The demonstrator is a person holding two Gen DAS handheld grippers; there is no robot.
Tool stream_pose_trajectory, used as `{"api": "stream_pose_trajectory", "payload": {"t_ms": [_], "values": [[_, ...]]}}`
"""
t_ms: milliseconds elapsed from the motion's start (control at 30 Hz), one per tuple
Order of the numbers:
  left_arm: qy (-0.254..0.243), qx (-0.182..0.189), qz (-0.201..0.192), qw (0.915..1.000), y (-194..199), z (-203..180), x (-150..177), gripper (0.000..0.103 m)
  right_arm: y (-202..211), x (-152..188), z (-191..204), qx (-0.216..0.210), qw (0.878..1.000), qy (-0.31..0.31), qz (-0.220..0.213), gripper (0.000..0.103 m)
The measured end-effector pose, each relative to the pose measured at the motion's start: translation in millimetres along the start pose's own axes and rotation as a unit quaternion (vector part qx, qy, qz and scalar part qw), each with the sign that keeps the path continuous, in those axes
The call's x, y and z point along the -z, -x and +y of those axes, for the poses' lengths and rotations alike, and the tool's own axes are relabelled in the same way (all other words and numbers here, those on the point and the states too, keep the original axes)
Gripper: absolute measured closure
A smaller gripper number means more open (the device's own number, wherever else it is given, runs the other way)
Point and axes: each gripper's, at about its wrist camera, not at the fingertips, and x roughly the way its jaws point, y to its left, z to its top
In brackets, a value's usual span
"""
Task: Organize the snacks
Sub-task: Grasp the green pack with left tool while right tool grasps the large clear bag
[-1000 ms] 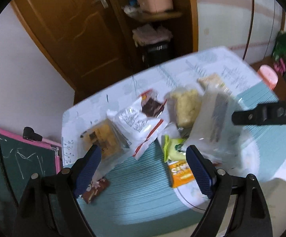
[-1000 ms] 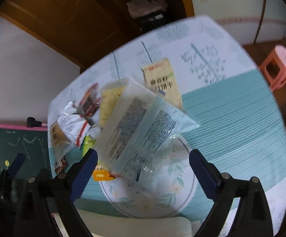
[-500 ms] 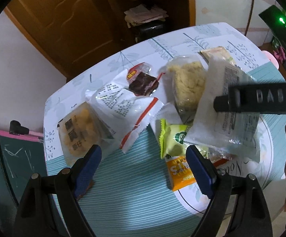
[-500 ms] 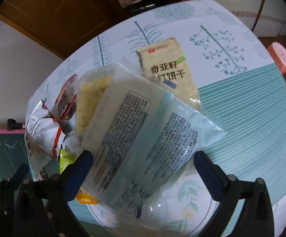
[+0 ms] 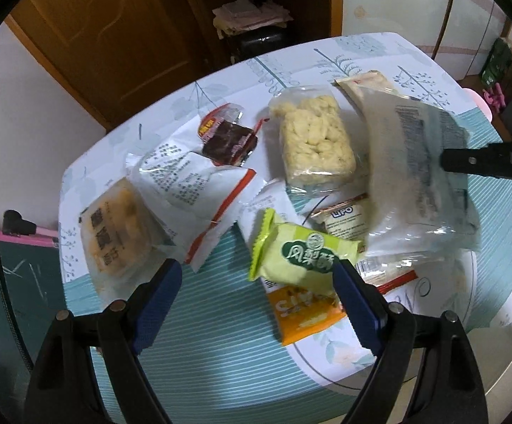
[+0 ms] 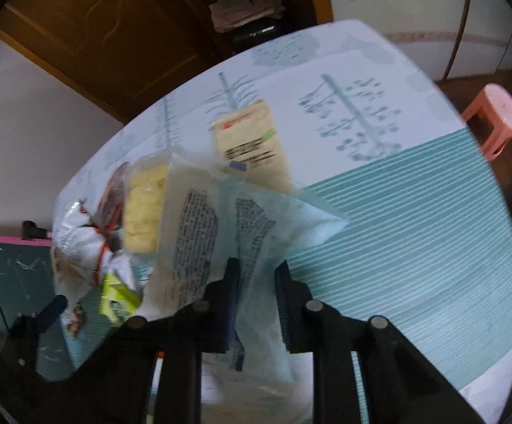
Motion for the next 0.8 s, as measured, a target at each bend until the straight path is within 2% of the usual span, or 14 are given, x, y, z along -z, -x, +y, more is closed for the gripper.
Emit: {"api": "stream_pose_trajectory", "payload": {"t_ms": [167,333,467,533,633,800], "values": [[0.014,0.032,0.022,0.9992,-12,-4,-4,0.016,15,3,-23,0.0,1.0,-0.003,-0.015,0.086],[0.019,0.048,0.053,0.9973,-26,-11,-10,0.016,19,5,-37,-0.007,1.0,-0.011,-0.012,0.086],[0.035,0.054,0.06,0.9961,-32,-13,-16,0.017,16,7,-38,-0.009,1.0,-0.011,-0.01,0.086],[0.044,0.064,0.063,0.995,-33,-12,-16,0.04,15,7,-37,-0.01,1.0,-0.01,-0.009,0.086],[0.05,0.052,0.06,0.9956,-32,-10,-16,0.047,13,8,-33,-0.012,1.0,-0.004,-0.006,0.086],[0.048,0.022,0.04,0.9978,-22,-8,-14,0.049,14,12,-28,-0.015,1.0,0.006,-0.005,0.086]]}}
